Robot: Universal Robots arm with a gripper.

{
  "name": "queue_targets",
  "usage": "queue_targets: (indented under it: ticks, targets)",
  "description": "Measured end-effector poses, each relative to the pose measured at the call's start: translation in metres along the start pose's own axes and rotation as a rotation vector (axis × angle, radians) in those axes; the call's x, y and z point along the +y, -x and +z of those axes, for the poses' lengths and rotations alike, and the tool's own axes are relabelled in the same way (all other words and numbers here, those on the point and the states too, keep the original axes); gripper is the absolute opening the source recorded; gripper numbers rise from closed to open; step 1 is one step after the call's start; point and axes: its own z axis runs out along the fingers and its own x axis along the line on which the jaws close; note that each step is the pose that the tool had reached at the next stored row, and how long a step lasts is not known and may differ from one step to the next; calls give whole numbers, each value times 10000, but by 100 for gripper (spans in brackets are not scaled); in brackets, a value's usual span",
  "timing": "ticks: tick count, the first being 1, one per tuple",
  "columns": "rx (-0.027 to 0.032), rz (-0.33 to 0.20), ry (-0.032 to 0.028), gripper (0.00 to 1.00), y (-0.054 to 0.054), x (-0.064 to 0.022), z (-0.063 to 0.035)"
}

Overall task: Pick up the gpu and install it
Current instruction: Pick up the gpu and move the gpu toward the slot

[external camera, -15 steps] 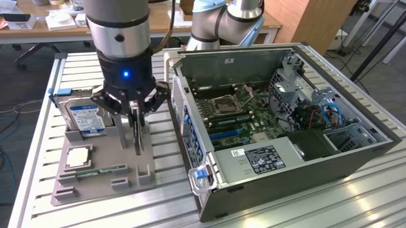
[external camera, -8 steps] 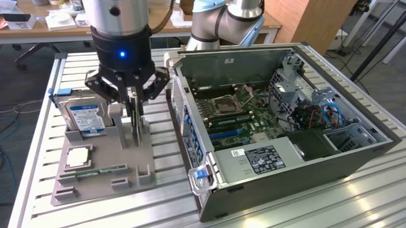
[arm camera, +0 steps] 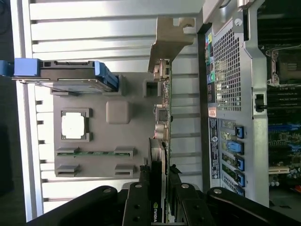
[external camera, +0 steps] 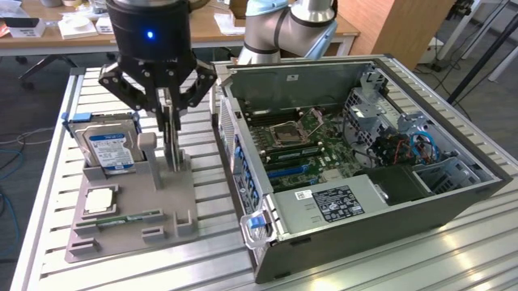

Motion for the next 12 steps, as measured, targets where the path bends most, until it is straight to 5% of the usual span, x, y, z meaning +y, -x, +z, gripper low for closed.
queue_targets:
  ticks: [8, 12]
  targets:
    - [0, 0, 0, 26, 0, 14, -358]
    - [-1, 0, 1, 26, 0, 16, -416]
